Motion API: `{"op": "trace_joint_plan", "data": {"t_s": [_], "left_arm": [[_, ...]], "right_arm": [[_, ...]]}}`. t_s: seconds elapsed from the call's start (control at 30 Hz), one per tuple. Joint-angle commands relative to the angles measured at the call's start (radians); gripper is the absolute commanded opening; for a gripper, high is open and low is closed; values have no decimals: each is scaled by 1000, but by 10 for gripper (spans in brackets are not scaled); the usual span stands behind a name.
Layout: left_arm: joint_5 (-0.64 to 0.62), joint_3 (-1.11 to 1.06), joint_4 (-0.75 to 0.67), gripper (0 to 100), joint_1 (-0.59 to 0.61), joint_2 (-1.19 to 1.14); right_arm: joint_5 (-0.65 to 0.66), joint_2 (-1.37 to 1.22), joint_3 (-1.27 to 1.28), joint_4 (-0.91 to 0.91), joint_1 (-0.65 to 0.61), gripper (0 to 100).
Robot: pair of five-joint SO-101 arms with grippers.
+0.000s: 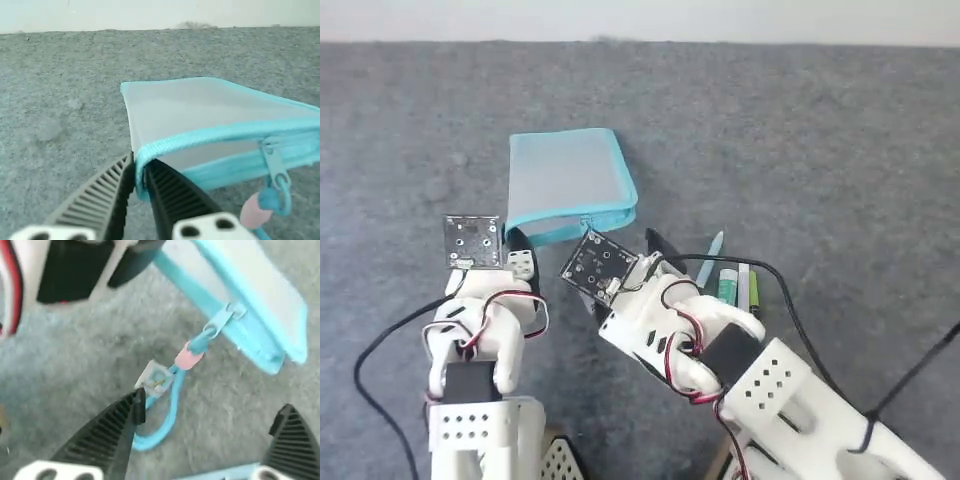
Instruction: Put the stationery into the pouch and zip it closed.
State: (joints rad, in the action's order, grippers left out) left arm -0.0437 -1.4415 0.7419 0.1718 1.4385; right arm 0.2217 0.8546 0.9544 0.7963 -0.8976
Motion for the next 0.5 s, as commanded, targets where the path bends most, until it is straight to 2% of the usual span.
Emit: {"op": "trace_joint_plan", "data": {"t_s": [0.0, 0.47], "left_arm": [[-15, 44, -3, 13, 3, 15], [-17, 44, -3, 13, 3, 15]], "right_arm": [[-78, 22, -2, -81, -13, 362], [-109, -278, 2, -358, -13, 362]]}}
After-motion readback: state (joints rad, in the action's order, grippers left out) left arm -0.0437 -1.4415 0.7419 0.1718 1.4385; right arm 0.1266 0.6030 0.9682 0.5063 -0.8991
